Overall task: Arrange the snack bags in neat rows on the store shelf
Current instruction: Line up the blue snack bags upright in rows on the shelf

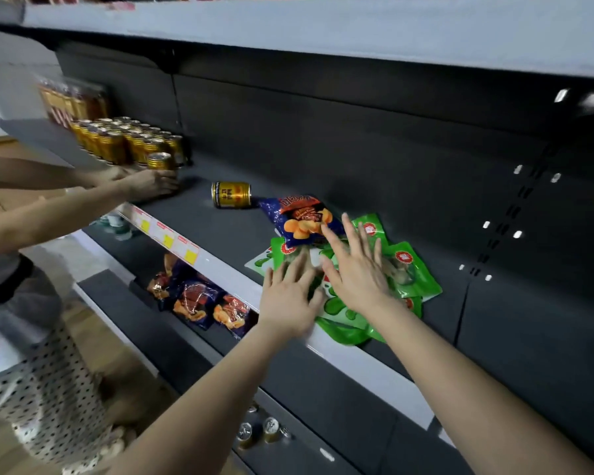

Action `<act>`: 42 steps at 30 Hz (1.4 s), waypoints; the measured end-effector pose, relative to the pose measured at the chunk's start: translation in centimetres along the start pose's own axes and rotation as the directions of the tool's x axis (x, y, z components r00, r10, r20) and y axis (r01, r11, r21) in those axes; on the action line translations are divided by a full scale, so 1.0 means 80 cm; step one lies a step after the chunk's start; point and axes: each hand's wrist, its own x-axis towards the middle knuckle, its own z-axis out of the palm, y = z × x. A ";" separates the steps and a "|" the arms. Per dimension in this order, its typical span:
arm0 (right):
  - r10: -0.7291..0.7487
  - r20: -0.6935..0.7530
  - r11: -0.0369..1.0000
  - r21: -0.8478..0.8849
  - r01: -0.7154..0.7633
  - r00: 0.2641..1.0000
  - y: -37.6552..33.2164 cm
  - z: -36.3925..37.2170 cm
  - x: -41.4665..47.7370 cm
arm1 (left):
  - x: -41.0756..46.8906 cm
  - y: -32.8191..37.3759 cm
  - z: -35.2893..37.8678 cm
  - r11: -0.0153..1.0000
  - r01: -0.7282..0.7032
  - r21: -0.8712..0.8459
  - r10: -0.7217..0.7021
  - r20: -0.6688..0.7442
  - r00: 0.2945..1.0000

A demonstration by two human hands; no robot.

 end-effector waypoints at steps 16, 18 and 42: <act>0.066 0.022 0.997 0.044 -0.067 0.998 -0.057 0.023 0.149 | 0.029 -0.044 0.000 0.975 -0.198 -0.103 0.186 -0.111 0.976; 0.113 0.140 0.992 0.039 -0.120 0.984 -0.058 0.034 0.159 | 0.028 -0.044 0.002 0.974 -0.202 -0.100 0.187 -0.143 0.972; 0.474 -0.257 0.876 0.239 -0.420 0.842 0.012 -0.074 0.064 | 0.024 -0.043 -0.008 0.986 -0.159 -0.059 0.160 0.015 0.987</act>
